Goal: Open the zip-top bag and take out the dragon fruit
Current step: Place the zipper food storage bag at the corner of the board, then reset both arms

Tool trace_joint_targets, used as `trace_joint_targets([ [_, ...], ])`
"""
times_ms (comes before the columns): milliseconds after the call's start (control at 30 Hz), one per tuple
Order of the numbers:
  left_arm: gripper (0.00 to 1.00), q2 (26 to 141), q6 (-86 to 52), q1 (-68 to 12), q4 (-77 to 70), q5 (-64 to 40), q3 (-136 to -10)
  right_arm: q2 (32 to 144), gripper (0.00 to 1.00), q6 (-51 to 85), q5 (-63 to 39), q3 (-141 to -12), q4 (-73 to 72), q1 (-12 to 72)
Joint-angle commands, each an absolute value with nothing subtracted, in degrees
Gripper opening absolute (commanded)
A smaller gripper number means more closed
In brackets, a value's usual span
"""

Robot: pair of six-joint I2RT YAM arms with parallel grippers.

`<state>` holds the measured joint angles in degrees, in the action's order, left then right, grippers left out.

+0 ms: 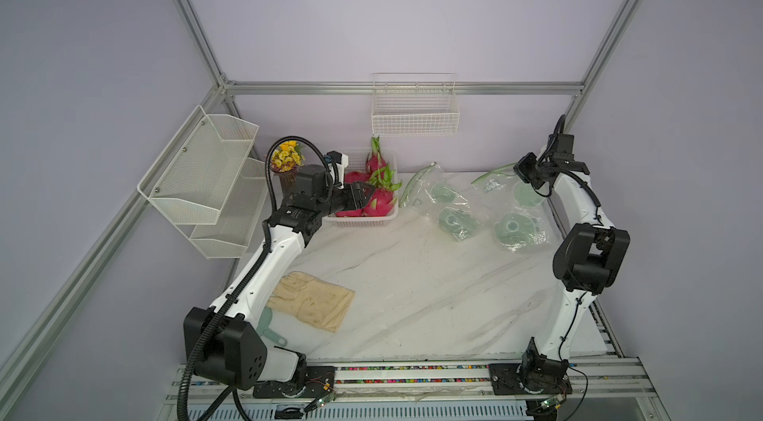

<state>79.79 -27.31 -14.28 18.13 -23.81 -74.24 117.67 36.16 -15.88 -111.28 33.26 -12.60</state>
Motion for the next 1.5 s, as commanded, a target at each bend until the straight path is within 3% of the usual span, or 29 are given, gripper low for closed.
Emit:
trace_joint_targets([
  [0,0.60,77.7,-25.8,-14.7,17.2,-23.9,-74.4,119.2,0.00,39.8,-14.3,-111.4,22.4,-12.8],
  [467,0.60,76.7,-25.7,-14.9,17.6,-23.4,-73.2,133.6,0.00,38.3,-15.7,-128.8,23.8,-12.5],
  [600,0.60,76.6,-25.5,-15.0,18.1,-23.4,-73.5,133.0,0.26,36.4,-15.9,-130.5,25.9,-12.0],
  [800,0.60,76.1,-25.4,-14.9,18.2,-23.6,-73.5,126.9,0.49,33.5,-16.3,-127.8,30.2,-11.9],
  [1000,0.60,76.4,-25.0,-15.0,18.3,-23.4,-73.3,119.2,0.52,32.0,-18.3,-123.1,34.6,-11.9],
  [1467,0.65,76.7,-23.4,-14.9,10.5,-17.9,-69.8,90.4,0.57,30.2,-22.9,-90.3,27.3,-11.9],
])
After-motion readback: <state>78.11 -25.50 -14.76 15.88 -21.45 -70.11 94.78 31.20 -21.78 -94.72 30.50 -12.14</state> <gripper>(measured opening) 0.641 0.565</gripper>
